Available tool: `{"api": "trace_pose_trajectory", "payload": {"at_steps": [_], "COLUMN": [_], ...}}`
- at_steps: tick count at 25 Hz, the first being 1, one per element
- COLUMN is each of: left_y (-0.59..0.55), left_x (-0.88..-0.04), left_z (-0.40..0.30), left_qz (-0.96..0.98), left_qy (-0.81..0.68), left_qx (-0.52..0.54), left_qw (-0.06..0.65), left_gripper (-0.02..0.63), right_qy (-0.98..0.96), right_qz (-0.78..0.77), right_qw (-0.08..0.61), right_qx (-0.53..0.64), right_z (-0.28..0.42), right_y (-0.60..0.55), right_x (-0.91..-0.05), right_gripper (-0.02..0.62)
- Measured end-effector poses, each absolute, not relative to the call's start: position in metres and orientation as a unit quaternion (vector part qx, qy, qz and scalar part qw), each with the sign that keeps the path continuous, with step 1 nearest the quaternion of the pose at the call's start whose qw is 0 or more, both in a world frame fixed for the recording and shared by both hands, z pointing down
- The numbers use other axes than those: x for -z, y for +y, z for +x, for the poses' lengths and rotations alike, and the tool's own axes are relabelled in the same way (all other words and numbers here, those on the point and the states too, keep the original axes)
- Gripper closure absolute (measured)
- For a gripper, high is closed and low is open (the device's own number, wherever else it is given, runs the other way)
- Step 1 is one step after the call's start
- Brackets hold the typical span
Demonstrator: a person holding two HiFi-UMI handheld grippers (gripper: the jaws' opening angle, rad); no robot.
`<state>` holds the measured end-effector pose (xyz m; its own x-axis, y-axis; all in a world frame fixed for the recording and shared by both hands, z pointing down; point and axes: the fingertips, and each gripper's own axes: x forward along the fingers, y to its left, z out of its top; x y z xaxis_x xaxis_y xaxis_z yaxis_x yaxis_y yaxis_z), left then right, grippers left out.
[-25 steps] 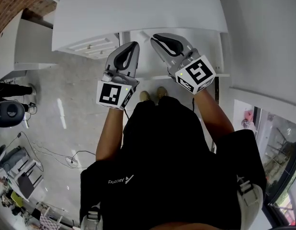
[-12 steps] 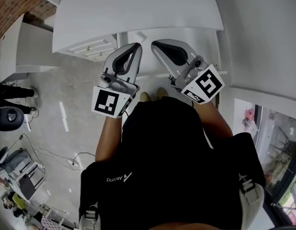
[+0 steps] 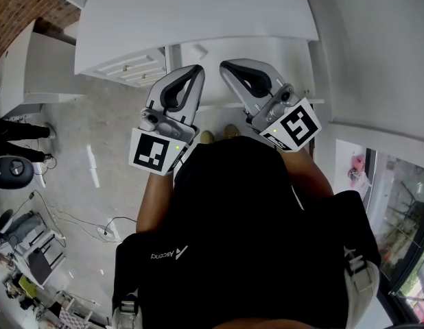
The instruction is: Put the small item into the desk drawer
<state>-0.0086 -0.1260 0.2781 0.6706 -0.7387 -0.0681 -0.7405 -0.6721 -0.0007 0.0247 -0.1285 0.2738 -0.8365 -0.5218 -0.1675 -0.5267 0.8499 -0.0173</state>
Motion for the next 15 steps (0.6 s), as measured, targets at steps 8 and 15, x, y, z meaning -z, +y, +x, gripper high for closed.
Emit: {"api": "trace_pose_trajectory", "payload": {"at_steps": [8, 15], "left_y": [-0.1222, -0.1199], "left_x": [-0.2824, -0.2835], "left_z": [-0.0056, -0.0049], "left_qz": [-0.913, -0.911], "left_qy": [0.406, 0.411], "left_qx": [-0.026, -0.025], "left_qw": [0.013, 0.011], "left_gripper": [0.607, 0.607], "right_qy": [0.962, 0.963], "right_qz": [-0.261, -0.255], "right_qw": [0.083, 0.081], "right_qx": [-0.017, -0.023], "right_z": [0.0221, 0.0228], "right_y": [-0.1228, -0.1193], "right_x": [-0.2757, -0.2737], "right_gripper": [0.595, 0.595]}}
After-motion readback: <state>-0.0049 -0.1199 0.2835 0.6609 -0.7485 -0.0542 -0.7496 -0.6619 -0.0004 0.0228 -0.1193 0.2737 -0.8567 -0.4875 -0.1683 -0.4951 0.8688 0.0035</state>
